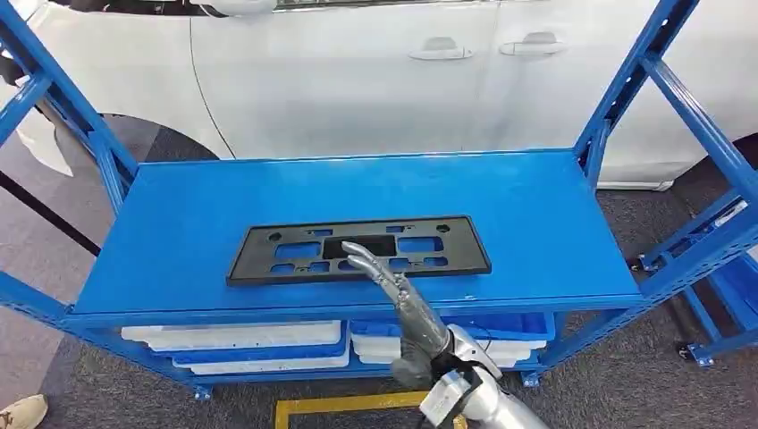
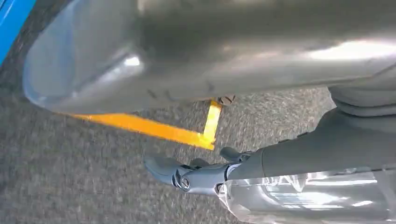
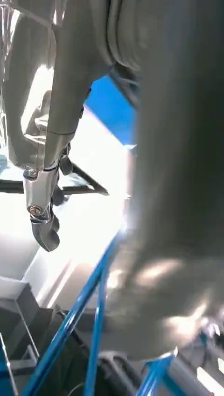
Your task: Take the parts from the cabinet and place them on the table.
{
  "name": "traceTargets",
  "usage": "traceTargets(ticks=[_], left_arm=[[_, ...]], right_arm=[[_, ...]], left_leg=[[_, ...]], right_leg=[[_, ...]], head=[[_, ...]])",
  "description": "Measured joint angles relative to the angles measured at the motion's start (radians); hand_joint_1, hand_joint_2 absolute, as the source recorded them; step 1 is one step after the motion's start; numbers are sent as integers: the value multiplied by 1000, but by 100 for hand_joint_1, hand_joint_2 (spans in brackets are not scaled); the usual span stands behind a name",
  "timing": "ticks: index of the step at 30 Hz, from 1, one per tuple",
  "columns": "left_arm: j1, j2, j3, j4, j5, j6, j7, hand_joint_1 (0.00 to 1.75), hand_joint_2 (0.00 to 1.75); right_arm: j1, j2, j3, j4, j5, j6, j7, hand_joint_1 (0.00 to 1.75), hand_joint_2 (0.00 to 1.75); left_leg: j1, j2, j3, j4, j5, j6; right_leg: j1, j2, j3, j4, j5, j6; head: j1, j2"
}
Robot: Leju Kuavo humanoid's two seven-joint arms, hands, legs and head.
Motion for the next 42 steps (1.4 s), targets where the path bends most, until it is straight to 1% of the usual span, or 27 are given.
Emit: traceTargets(ticks=[2,3,4,6,8,9,10,11,14,15,17,18,19,21,23,24,27,29,30,33,34,35,36,38,39,40,42], left_arm=[[3,-1,-5,0,-8,0,0,0,0],[6,-1,-6,0,-8,0,0,0,0],[8,-1,-8,0,-8,0,0,0,0],[9,-1,-11,0,-10,0,0,0,0],[8,-1,-15,0,-10,0,0,0,0],[7,-2,-16,0,-11,-1,0,0,0],[5,-2,-17,0,-11,-2,0,0,0],[8,-3,-18,0,-11,-2,0,0,0],[11,-5,-20,0,-11,-2,0,0,0],[9,-5,-21,0,-12,-2,0,0,0],[9,-5,-21,0,-12,0,0,0,0],[9,-5,-21,0,-12,2,0,0,0],[9,-5,-21,0,-12,2,0,0,0],[9,-6,-21,0,-12,4,-1,0,0],[9,-10,-22,0,-13,5,-2,0,0],[9,-14,-22,1,-14,5,-2,0,0],[10,-14,-22,2,-14,5,-3,0,0],[9,-13,-22,2,-14,7,-3,0,0],[9,-14,-22,2,-14,7,-3,0,0],[10,-14,-22,2,-16,7,-3,0,0],[12,-14,-22,2,-16,7,-3,0,0],[14,-14,-22,2,-17,7,-3,0,0],[14,-13,-22,2,-18,7,-3,0,0],[13,-12,-22,2,-19,7,-7,0,0],[13,-12,-22,2,-19,7,-8,0,0],[11,-12,-23,2,-20,7,-10,0,0],[13,-12,-23,2,-23,7,-12,0,0]], right_arm=[[-12,9,27,40,79,-52,5,0,175],[-17,13,42,63,115,-76,8,0,175],[-23,18,52,82,134,-93,10,0,175],[-39,29,73,116,177,-134,22,0,175],[-53,39,90,138,199,-157,30,0,175],[-59,41,95,148,202,-161,31,0,175],[-68,43,100,159,204,-161,33,0,175],[-74,46,106,172,206,-162,35,0,175],[-88,52,116,190,252,-200,53,0,175],[-98,53,123,200,319,-249,78,0,175],[-125,60,147,246,503,-369,158,0,175],[-139,67,160,279,587,-421,202,0,175],[-150,75,180,321,668,-471,246,0,175],[-164,92,200,370,711,-511,265,0,175],[-182,107,212,402,718,-521,273,0,175],[-192,110,219,416,720,-523,275,0,175],[-202,120,225,442,722,-526,276,0,175],[-206,127,229,452,723,-527,276,0,175],[-210,131,231,457,723,-529,276,0,175],[-214,138,240,471,723,-530,276,0,175],[-214,138,242,477,728,-534,277,0,175],[-215,138,244,483,747,-545,294,0,175],[-219,140,247,491,768,-558,311,0,175],[-231,150,251,510,814,-582,355,0,175],[-238,157,251,519,844,-589,380,0,175],[-248,164,251,530,885,-593,417,0,175],[-267,180,249,555,937,-596,462,0,175]], left_leg=[[3,0,-95,160,-74,-9],[3,0,-136,215,-87,-11],[3,0,-151,219,-75,-12],[4,0,-121,109,10,-11],[4,2,-54,-64,118,-6],[-1,3,-53,-85,84,0],[-3,3,-54,-79,72,9],[-3,2,-52,-80,103,16],[5,2,-47,-89,112,34],[4,2,-47,-90,113,38],[1,3,-49,-90,111,43],[0,4,-49,-90,110,45],[0,4,-49,-89,109,46],[0,0,-44,-89,106,44],[-2,-2,-35,-89,101,40],[-4,-2,-36,-88,98,36],[-2,-2,-39,-90,95,20],[-2,0,-37,-85,86,9],[-3,0,-49,-52,64,4],[6,0,-167,179,-39,-11],[7,0,-194,223,-44,-14],[10,0,-198,216,-22,-17],[13,0,-179,165,19,-19],[18,2,-92,-23,120,-21],[17,2,-68,-65,109,-20],[11,-3,-67,-75,112,-6],[10,-3,-71,-70,110,6]], right_leg=[[3,0,2,0,-5,-6],[3,0,3,0,-8,-7],[3,2,6,0,-10,-6],[3,3,16,1,-16,-4],[3,3,30,1,-24,4],[9,3,31,7,-27,9],[9,3,26,5,-27,14],[9,3,27,5,-30,21],[8,3,28,17,-41,37],[8,2,8,57,-70,43],[4,2,-75,220,-151,48],[3,2,-111,289,-173,50],[2,1,-135,327,-173,50],[3,1,-101,241,-102,45],[7,1,-13,56,-10,29],[14,0,7,14,-16,20],[18,2,3,7,-17,17],[4,1,15,-13,-9,7],[3,0,21,-18,-10,0],[5,-1,22,-17,-13,-5],[5,-1,22,-15,-15,-4],[4,0,23,-13,-18,-2],[3,1,25,-10,-21,0],[0,4,31,1,-33,9],[2,5,32,5,-39,15],[7,7,28,13,-41,20],[6,7,27,8,-39,28]], head=[[0,0],[0,0],[0,0],[0,0],[0,0],[0,0],[0,0],[0,0],[0,0],[0,0],[0,0],[0,0],[0,0],[0,0],[0,0],[0,0],[0,0],[0,0],[0,0],[0,0],[0,0],[0,0],[0,0],[0,0],[0,0],[0,0],[0,0]])
